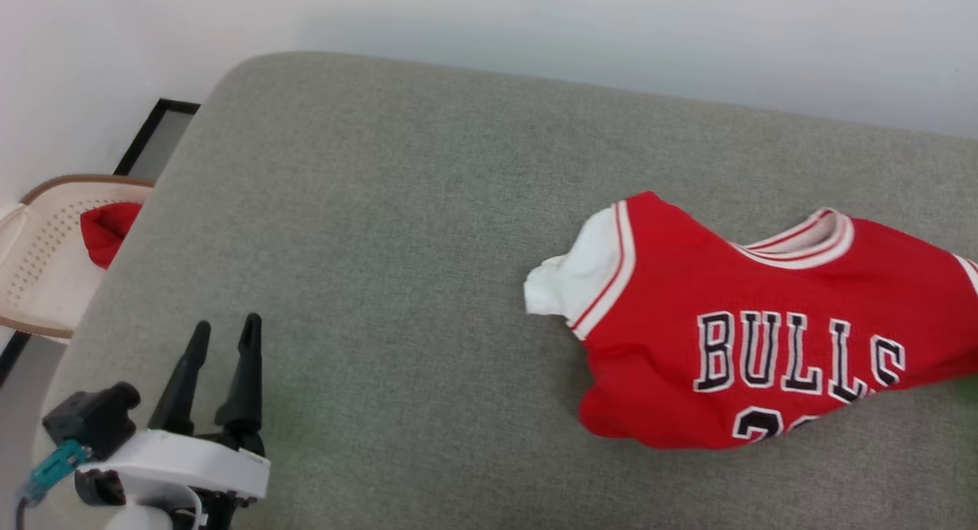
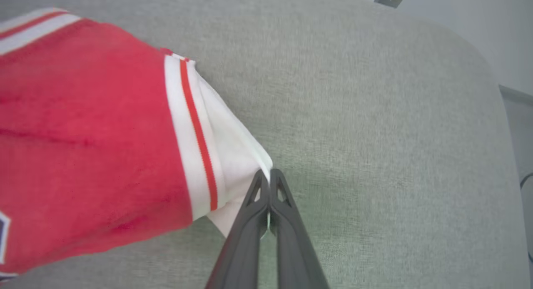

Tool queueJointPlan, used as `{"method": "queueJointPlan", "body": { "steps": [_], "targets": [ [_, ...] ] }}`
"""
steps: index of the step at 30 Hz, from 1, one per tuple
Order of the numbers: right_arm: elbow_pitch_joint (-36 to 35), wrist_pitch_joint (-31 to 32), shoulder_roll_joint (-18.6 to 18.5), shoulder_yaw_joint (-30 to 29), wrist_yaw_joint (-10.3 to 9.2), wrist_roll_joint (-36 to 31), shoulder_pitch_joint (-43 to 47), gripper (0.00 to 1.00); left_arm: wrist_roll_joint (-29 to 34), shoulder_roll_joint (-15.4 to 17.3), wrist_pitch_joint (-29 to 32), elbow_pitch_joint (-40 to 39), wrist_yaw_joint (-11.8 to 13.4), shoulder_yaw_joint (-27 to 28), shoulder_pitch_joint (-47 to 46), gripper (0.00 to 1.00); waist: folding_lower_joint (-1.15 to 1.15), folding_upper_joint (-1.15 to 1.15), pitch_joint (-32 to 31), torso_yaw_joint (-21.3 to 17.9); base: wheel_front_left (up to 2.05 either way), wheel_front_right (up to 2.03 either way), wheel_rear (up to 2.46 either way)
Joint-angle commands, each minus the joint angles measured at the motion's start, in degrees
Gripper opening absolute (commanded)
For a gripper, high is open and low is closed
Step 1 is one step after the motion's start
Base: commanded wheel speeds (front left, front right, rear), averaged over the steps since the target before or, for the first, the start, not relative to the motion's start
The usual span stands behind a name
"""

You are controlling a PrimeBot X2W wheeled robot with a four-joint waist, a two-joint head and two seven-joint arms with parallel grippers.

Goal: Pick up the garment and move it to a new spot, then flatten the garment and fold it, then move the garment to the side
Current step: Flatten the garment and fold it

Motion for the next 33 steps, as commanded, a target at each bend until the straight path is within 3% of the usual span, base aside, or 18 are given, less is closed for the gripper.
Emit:
{"method": "queueJointPlan", "body": {
  "steps": [1,9,10,12,22,33],
  "targets": [
    [0.86,-0.61,0.37,-1.09,-0.07,-0.69,0.74,0.0,0.49,0.1,0.23,0.08,-0.04,-0.17,-0.69,1.0,0.0,0.0,0.26,-0.1,0.0,0.0,0.0],
    [7.12,-3.15,4.12,-4.31,-0.07,-3.51,0.22,0.01,0.75,0.9,0.97,0.72,-0.12,-1.23,-1.53,1.0,0.0,0.0,0.06,-0.81,0.0,0.0,0.0],
    [7.38,-3.65,4.39,-4.23,-0.07,-3.52,-0.16,0.18,0.72,1.11,1.32,0.63,-0.13,-1.41,-1.62,1.0,0.0,0.0,-0.2,-1.04,0.0,0.0,0.0],
    [8.13,-4.1,5.04,-3.83,-0.07,-3.58,-0.85,1.0,0.43,1.72,2.27,0.3,-0.18,-1.74,-1.62,1.0,0.0,0.0,-0.8,-1.63,0.0,0.0,0.0],
    [3.9,-7.4,7.54,-0.19,-0.07,-1.64,-2.03,1.0,-1.61,6.43,11.01,-4.68,-0.28,-3.05,-2.78,1.0,0.0,0.0,-3.91,-6.47,0.0,0.0,0.0],
    [-7.23,-17.93,11.71,1.6,-0.07,1.05,2.64,1.0,-5.36,11.27,23.19,-9.72,-0.36,-4.91,-7.85,1.0,0.0,0.0,-5.22,-12.88,0.0,0.0,0.0]
  ]
}}
